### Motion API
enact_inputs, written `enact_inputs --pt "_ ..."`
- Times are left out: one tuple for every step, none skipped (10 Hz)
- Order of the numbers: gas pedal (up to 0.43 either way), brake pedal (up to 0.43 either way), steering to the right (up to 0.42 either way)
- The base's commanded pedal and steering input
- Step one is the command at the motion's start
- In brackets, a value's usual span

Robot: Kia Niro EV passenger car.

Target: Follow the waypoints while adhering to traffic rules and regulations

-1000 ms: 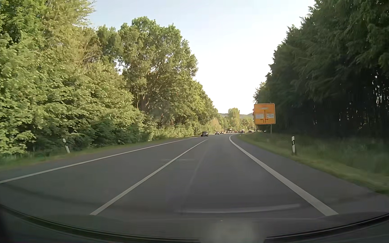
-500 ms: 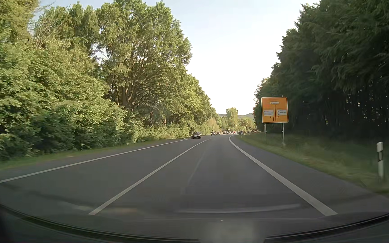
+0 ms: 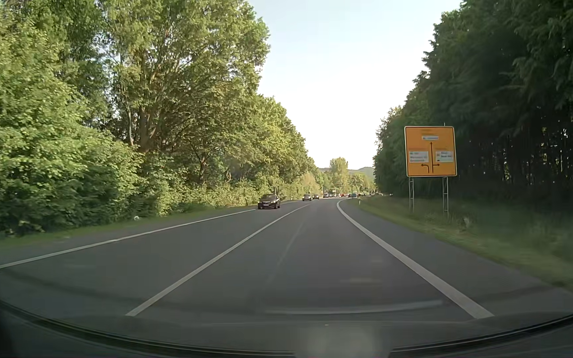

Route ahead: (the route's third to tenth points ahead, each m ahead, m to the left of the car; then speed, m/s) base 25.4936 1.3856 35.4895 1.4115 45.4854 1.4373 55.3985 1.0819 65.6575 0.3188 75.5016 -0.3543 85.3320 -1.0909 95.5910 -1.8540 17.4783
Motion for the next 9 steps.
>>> enact_inputs --pt "0.169 0.006 0.007" --pt "0.169 0.006 0.007" --pt "0.169 0.006 0.007" --pt "0.169 0.006 0.006" --pt "0.169 0.006 0.006" --pt "0.169 0.006 0.006" --pt "0.169 0.006 0.006" --pt "0.169 0.006 0.006" --pt "0.169 0.006 0.006"
